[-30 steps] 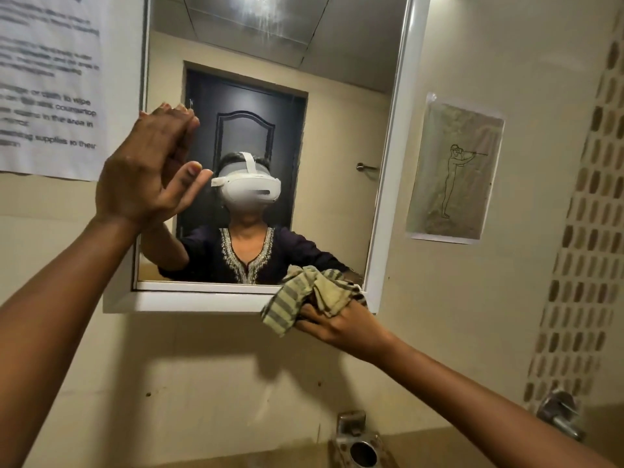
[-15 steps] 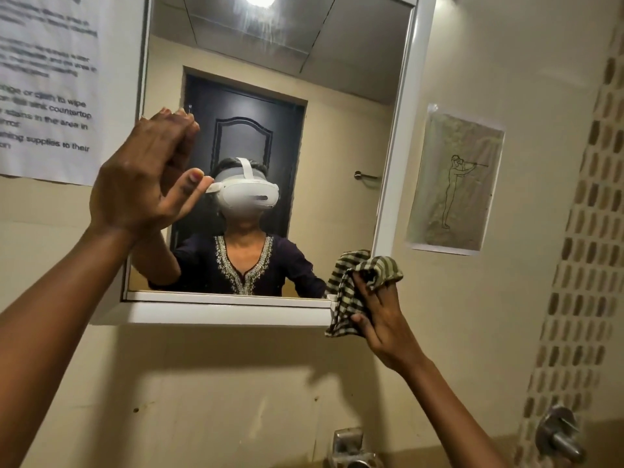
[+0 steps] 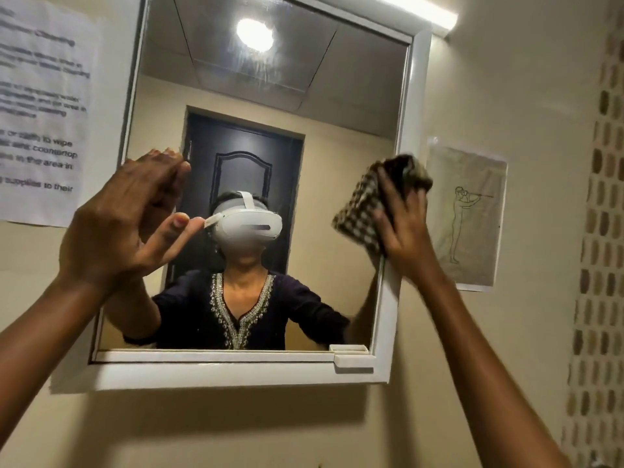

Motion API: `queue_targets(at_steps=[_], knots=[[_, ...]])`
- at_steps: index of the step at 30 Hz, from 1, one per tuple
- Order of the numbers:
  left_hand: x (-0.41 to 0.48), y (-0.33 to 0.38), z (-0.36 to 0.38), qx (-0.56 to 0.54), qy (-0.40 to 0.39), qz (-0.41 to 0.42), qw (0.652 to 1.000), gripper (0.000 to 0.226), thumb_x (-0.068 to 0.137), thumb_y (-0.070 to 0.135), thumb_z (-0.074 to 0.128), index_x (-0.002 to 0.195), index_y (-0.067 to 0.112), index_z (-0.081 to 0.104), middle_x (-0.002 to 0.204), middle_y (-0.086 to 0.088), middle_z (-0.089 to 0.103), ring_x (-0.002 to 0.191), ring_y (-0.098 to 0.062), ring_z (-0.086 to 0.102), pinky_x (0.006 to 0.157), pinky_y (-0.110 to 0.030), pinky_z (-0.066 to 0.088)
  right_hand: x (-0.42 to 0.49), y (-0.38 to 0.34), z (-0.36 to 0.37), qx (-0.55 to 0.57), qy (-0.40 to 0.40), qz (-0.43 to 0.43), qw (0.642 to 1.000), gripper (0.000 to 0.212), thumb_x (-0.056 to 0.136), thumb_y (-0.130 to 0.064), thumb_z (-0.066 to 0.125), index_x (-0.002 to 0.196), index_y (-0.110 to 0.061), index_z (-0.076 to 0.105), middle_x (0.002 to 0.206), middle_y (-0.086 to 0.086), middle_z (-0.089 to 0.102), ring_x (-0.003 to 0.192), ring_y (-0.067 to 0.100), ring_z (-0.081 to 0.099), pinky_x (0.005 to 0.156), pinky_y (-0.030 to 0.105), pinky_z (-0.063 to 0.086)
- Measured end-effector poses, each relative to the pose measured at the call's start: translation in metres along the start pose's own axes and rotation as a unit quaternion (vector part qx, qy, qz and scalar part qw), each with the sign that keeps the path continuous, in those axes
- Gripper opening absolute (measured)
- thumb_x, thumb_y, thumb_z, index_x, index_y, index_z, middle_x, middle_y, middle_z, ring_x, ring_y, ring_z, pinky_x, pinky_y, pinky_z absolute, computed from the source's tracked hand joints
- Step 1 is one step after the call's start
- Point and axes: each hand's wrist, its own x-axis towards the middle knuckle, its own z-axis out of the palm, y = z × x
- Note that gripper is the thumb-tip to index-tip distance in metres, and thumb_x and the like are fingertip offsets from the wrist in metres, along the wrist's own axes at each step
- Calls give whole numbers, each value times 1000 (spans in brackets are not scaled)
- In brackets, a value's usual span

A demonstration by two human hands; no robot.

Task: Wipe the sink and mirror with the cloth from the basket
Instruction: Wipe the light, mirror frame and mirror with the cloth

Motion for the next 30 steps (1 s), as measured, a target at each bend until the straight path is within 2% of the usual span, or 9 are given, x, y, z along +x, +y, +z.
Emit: queue_targets(at_steps=[4,7,13,17,21,25,27,29,30], knots=[[-2,8,-8,5,28,11,1000,76,82,39,59,149,15,32,151,1,34,139,-10,30,113,-35,35,106,-10,-29,-56,74,-22,995,54,97,-35,30,148,-24,16,153,15,16,140,37,10,116,53,17],[0,13,-14,27,45,24,998,73,86,41,51,150,14,27,155,4,22,146,-1,14,120,-21,18,158,-28,-38,-133,114,-8,984,55,97,-40,28,148,-27,12,155,12,15,142,38,6,111,57,20],[2,12,-15,47,42,26,998,79,86,41,50,150,5,21,158,-2,15,150,-8,4,124,-27,7,197,-57,-27,-210,160,39,964,57,96,-42,21,148,-21,11,155,12,18,144,33,8,114,59,7],[-2,15,-15,47,57,29,997,78,86,38,52,150,5,23,158,-6,20,151,-13,8,124,-31,10,200,-104,1,-233,126,-24,964,55,97,-43,21,147,-24,15,154,10,23,144,30,12,114,58,4],[3,4,-7,58,29,-8,998,76,91,40,44,150,0,19,159,-1,12,151,-18,7,123,-46,14,146,-162,55,-247,32,-181,951,53,94,-54,24,143,-36,25,152,2,30,141,26,21,112,55,10],[0,43,-28,-76,122,-29,989,73,97,51,32,147,-2,24,154,-4,21,147,-1,10,121,-19,9,35,-175,112,-235,-102,-326,910,56,90,-57,34,141,-33,33,150,1,34,138,27,29,104,40,33],[-11,-9,16,-35,140,-49,988,81,91,60,39,147,2,28,155,-12,33,147,-16,21,120,-24,19,-23,-169,127,-168,-144,-315,923,54,90,-52,43,138,-28,42,148,3,38,129,28,42,94,37,43],[-13,-191,96,30,59,-56,996,120,55,86,57,151,21,27,158,-6,32,148,-26,23,118,-49,24,-74,-160,136,-129,-169,-294,932,50,91,-50,45,137,-30,42,144,3,44,119,25,49,93,37,44],[-9,-238,111,9,52,-31,998,132,37,90,63,150,34,25,159,-1,30,149,-28,20,118,-54,19,-94,-155,140,-123,-169,-294,933,48,91,-48,45,137,-32,43,138,2,49,118,23,46,94,37,42]])
